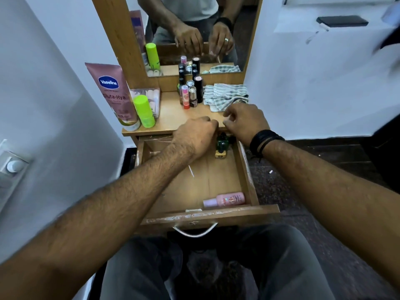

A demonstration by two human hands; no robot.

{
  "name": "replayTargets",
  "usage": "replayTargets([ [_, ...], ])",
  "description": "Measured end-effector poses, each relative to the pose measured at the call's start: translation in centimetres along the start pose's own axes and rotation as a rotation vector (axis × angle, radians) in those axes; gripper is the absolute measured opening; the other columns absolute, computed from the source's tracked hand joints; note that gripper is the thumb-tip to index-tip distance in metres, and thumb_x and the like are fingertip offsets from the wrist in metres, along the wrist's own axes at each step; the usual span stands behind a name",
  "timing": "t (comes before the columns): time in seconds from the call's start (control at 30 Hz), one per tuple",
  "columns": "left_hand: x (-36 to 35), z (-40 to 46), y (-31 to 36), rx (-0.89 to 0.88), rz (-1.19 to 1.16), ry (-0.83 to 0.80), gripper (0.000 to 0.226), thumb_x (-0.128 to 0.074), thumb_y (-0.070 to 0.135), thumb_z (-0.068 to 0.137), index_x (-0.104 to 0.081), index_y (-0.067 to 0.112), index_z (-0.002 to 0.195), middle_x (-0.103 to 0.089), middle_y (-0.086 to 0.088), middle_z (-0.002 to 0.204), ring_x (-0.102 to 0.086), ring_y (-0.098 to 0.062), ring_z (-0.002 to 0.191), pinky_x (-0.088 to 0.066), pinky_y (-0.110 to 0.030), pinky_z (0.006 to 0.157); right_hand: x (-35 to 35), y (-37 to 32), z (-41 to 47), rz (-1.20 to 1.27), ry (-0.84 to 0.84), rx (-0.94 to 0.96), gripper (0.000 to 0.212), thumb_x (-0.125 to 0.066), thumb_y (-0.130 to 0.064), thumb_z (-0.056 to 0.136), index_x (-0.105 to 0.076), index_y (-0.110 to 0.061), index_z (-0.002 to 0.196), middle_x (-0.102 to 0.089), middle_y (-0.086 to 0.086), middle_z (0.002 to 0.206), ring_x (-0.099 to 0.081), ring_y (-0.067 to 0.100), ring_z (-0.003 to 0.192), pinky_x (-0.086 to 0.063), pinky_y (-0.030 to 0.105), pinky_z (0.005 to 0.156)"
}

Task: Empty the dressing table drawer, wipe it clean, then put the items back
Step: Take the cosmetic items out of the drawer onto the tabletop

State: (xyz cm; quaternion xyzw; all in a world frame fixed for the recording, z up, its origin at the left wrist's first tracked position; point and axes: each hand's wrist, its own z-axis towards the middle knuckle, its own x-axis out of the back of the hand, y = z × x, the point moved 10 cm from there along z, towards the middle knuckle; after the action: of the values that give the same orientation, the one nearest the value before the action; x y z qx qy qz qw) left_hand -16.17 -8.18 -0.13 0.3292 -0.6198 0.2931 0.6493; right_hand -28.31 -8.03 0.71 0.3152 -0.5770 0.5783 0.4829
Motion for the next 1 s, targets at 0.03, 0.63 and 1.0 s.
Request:
replayTargets([
  [0.03, -1.0, -0.1, 0.4, -0.007, 0.002, -0.033, 0.025, -0.054, 0.024, 0.1, -0.058, 0.018, 0.123, -0.059, -0.007, 0.115, -0.062, -0.035, 0.106, -0.055, -0.048, 0.081, -0.5, 0.8, -0.7, -0.013, -0.021, -0.014, 0.02, -0.061, -0.032, 0.089, -0.069, -0.026, 0.106, -0.071, 0.001, 0.103, -0.063, 0.026, 0.099, -0.052, 0.037, 0.084],
  [0.63, -6.8, -0.6, 1.9, 0.042, -0.057, -0.203, 0.035, -0.051, 0.028, 0.101, -0.049, 0.023, 0.136, -0.049, -0.005, 0.131, -0.058, -0.04, 0.114, -0.053, -0.053, 0.083, -5.7, 1.8, -2.7, -0.12, -0.171, 0.0, 0.037, -0.045, -0.038, 0.091, -0.059, -0.038, 0.126, -0.064, -0.003, 0.119, -0.06, 0.031, 0.108, -0.054, 0.047, 0.088],
  [1.0, -6.7, -1.1, 2.2, 0.02, -0.104, -0.12, 0.028, -0.048, 0.025, 0.101, -0.045, 0.02, 0.128, -0.059, -0.005, 0.129, -0.061, -0.036, 0.111, -0.051, -0.049, 0.083, -6.3, 1.5, -2.7, -0.163, -0.159, 0.066, 0.025, -0.054, -0.029, 0.093, -0.063, -0.032, 0.116, -0.061, -0.002, 0.119, -0.06, 0.029, 0.106, -0.048, 0.05, 0.094],
])
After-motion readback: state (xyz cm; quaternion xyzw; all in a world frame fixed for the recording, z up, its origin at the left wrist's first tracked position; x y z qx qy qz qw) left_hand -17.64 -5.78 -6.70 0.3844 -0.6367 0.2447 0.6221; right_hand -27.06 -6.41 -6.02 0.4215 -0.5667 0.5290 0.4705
